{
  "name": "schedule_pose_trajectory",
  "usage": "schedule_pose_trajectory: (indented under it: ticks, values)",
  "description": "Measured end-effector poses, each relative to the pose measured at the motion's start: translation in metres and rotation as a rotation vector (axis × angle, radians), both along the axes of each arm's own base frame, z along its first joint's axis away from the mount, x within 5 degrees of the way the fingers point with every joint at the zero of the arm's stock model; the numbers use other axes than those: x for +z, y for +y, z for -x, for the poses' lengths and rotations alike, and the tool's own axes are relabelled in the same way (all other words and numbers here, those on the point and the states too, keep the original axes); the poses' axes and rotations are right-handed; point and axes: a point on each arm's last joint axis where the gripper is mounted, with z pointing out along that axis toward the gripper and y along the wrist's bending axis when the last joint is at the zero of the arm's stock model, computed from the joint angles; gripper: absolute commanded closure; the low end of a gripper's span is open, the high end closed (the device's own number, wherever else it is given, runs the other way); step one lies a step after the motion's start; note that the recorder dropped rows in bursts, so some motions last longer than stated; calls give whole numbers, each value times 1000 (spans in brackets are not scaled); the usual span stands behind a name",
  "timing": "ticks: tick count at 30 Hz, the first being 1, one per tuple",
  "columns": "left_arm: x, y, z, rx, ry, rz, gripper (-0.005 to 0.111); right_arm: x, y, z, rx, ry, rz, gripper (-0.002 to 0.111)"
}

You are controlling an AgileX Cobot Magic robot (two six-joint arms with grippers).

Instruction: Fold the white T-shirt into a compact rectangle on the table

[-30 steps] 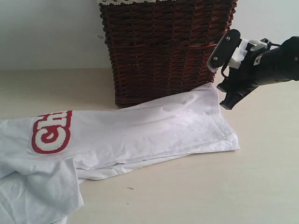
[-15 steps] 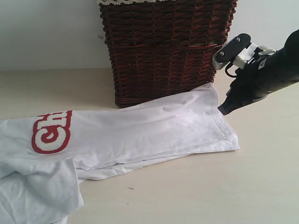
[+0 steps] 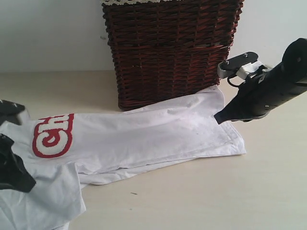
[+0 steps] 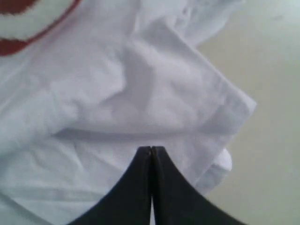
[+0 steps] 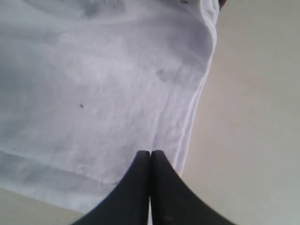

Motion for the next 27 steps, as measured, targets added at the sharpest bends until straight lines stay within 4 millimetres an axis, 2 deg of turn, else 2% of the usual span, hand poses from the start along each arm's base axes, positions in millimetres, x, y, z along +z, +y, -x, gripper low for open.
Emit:
schedule_pose_trajectory:
  ticks: [7, 9, 13, 14, 17, 25, 27]
  values:
    - [-23, -34, 12, -184, 81, -124, 104, 2, 0, -4, -15, -46, -7, 108]
    - [-30, -40, 13, -228, 95, -143, 93, 2, 0, -4, -16, -52, -7, 108]
    - [-35, -47, 15, -302, 91, -155, 49, 2, 0, -4, -16, -52, -7, 108]
    - [-35, -48, 15, -308, 86, -152, 44, 2, 0, -4, -16, -52, -7, 108]
    - [-35, -49, 15, -316, 74, -145, 47, 2, 0, -4, -16, -50, -7, 108]
    - [-51, -46, 18, -427, 34, -159, 48, 2, 0, -3, -15, -40, -7, 108]
    - [-58, -45, 18, -450, 42, -179, 57, 2, 0, -3, -15, -40, -7, 108]
